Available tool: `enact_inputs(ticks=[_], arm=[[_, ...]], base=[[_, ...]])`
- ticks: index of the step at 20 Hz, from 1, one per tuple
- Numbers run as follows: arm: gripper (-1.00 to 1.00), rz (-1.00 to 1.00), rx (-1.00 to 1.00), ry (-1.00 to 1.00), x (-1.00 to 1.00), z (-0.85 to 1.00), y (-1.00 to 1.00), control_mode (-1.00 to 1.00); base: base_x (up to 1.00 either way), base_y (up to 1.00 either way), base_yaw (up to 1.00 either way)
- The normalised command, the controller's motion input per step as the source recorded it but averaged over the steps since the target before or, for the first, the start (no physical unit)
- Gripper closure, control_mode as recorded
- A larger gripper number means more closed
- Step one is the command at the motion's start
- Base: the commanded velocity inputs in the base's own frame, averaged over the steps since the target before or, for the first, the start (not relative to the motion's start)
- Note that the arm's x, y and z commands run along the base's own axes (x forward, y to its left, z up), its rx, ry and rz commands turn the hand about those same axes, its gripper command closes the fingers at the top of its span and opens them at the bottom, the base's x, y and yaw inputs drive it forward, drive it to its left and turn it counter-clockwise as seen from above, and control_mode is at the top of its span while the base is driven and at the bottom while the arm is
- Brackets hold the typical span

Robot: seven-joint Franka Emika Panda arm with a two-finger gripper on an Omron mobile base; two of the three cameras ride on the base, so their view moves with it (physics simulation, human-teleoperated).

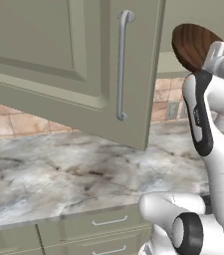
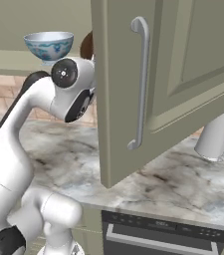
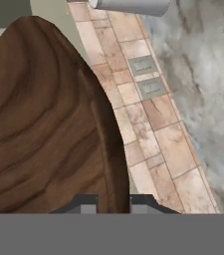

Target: Open the cabinet. Pick the bowls from the counter and place them in the cabinet. Then close the cabinet.

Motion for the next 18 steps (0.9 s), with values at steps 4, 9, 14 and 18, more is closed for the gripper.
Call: enact_inputs(ticks=[4, 9, 14, 18], arm=[[1.0, 0.15, 0.0, 0.06, 0.99, 0.1, 0.0, -1.0], [1.0, 0.19, 0.0, 0.06, 0.94, 0.01, 0.0, -1.0], [1.0, 0.14, -0.01, 0.04, 0.57, -0.02, 0.0, -1.0], [1.0, 0.02, -0.04, 0.0, 0.47, -0.22, 0.0, -1.0]], base=[[0.0, 0.0, 0.0], [0.0, 0.0, 0.0], [0.0, 0.0, 0.0], [0.0, 0.0, 0.0]])
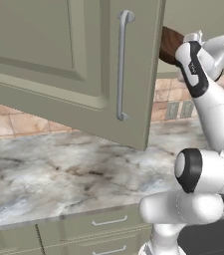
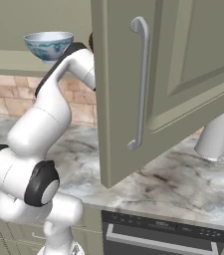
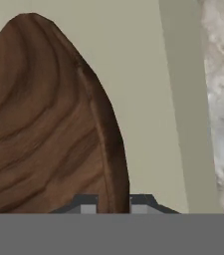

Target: Open the cabinet. Pick the bowls from the counter and place them in the cabinet. Then close the cabinet.

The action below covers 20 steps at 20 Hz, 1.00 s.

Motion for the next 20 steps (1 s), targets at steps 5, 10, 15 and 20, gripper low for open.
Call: enact_inputs(ticks=[5, 10, 15, 20], arm=[[1.0, 0.0, 0.0, 0.0, 0.56, -0.25, 0.0, -1.0], [1.0, 0.0, -0.01, 0.0, 0.58, -0.19, 0.0, -1.0], [-1.0, 0.0, -0.01, -0.03, -0.16, -0.03, -0.02, -1.0], [-1.0, 0.0, 0.0, -0.07, -0.79, 0.0, -0.12, -1.0]], base=[[0.0, 0.0, 0.0], [0.0, 0.0, 0.0], [0.0, 0.0, 0.0], [0.0, 0.0, 0.0]])
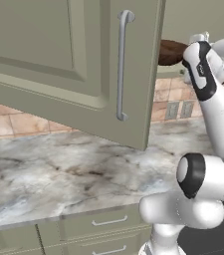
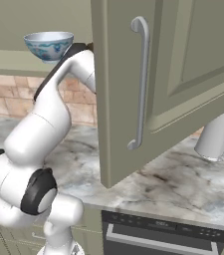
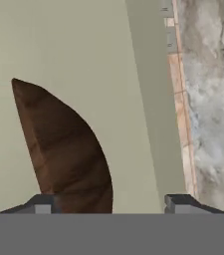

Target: Open the cabinet. Pick the bowls from the counter and place them in the cabinet. Then close the cabinet.

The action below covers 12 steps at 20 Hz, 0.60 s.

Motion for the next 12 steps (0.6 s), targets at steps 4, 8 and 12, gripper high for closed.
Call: enact_inputs(ticks=[4, 8, 12], arm=[[-1.0, 0.0, 0.0, -0.17, -0.28, 0.18, 0.02, -1.0], [-1.0, 0.0, -0.05, -0.25, -0.31, 0.45, 0.07, -1.0], [-1.0, 0.0, -0.07, -0.23, -0.97, 0.44, -0.01, -1.0]], base=[[0.0, 0.0, 0.0], [0.0, 0.0, 0.0], [0.0, 0.0, 0.0]])
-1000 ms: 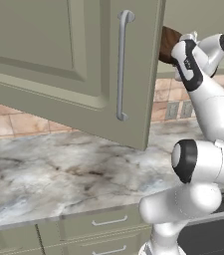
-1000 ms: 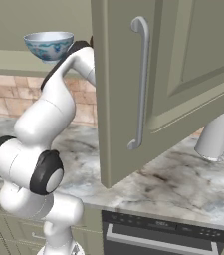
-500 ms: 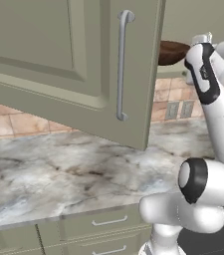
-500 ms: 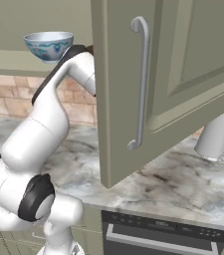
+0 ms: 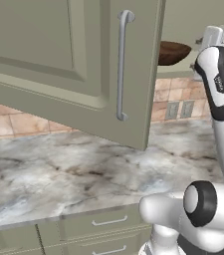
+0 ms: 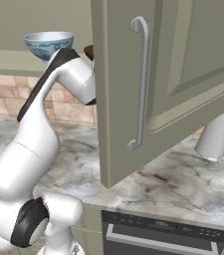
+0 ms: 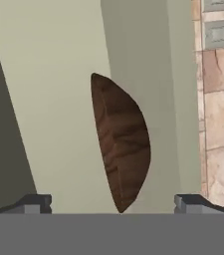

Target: Open the cabinet. Pick the bowls from the counter and place them in the cabinet. Then close the cabinet.

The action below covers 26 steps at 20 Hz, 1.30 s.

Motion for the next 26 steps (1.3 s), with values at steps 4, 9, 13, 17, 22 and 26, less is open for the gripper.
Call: enact_inputs(ticks=[4, 9, 13, 17, 22, 26], arm=[[-1.0, 0.0, -0.07, -0.08, -0.95, 0.23, -0.14, -1.0], [-1.0, -0.03, -0.08, -0.05, -1.0, 0.1, -0.07, -1.0], [-1.0, -0.05, -0.1, 0.0, -0.97, 0.13, -0.1, -1.0], [-1.0, -0.07, -0.11, 0.0, -0.85, 0.0, 0.0, -1.0], [-1.0, -0.09, -0.13, 0.0, -0.59, 0.0, 0.12, -1.0], [-1.0, -0.05, -0.1, 0.0, -0.31, 0.0, 0.18, -1.0]], base=[[0.0, 0.0, 0.0], [0.0, 0.0, 0.0], [0.0, 0.0, 0.0], [0.0, 0.0, 0.0], [0.0, 0.0, 0.0], [0.0, 0.0, 0.0]])
